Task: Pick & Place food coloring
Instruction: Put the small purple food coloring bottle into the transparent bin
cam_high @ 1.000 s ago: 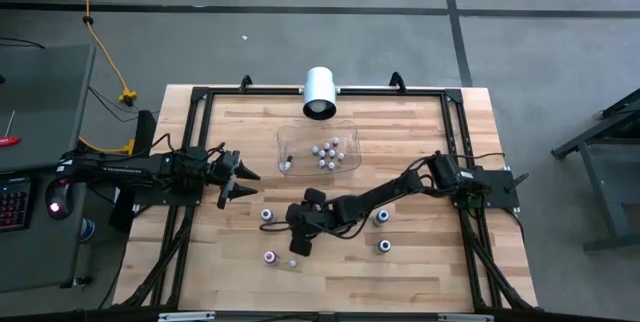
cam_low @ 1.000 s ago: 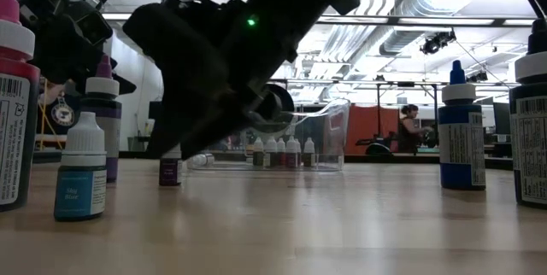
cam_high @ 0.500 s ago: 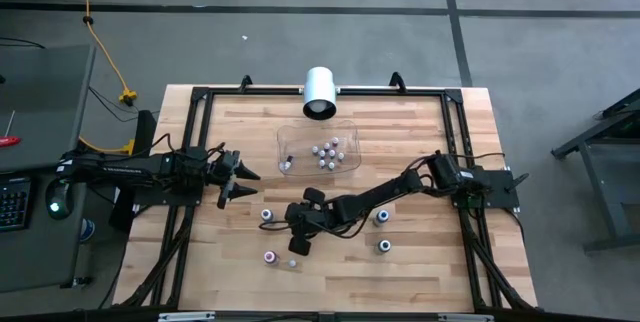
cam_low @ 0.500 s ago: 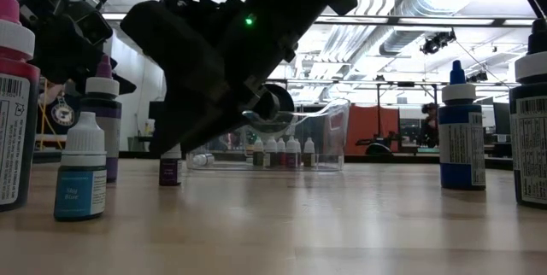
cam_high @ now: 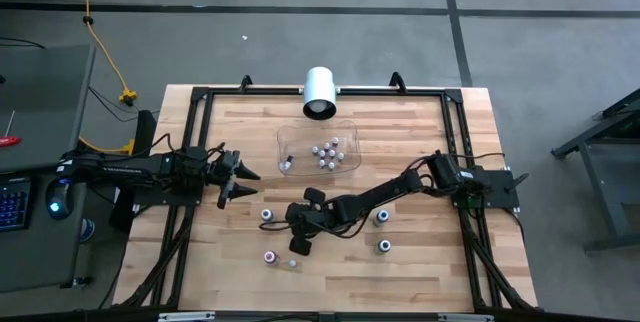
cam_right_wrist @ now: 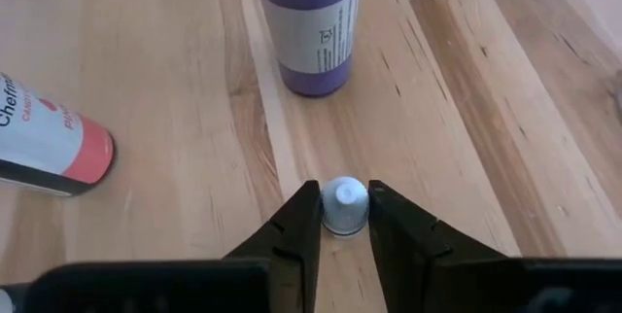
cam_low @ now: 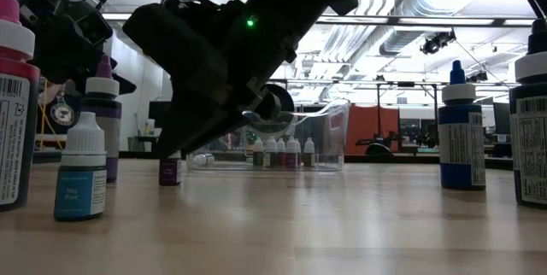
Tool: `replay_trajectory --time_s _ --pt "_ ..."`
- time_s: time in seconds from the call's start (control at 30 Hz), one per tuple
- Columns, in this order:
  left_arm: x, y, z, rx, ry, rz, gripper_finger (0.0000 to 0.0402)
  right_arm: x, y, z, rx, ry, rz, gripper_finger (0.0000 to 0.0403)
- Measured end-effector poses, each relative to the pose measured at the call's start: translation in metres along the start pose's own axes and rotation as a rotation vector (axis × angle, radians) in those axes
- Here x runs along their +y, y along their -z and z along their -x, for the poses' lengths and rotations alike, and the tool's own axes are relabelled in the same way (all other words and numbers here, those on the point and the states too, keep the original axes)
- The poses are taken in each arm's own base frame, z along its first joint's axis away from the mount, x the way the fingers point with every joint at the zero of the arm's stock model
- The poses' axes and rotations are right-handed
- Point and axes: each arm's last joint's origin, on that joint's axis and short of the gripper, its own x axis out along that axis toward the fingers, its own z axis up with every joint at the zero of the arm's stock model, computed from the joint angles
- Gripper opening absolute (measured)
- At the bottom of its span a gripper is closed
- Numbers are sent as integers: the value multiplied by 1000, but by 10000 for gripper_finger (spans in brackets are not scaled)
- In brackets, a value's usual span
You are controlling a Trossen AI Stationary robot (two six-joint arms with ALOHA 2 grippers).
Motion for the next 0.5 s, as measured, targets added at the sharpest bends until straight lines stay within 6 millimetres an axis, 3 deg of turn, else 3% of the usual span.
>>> replay_trajectory --time_s 0.13,0.3,0.5 --pt "0 0 0 0 0 0 234 0 -6 8 -12 -5 14 65" --pt "0 0 0 0 0 0 234 -2 -31 42 -88 35 1 63" --pt "0 0 0 0 0 0 234 -31 -72 84 -100 206 3 61"
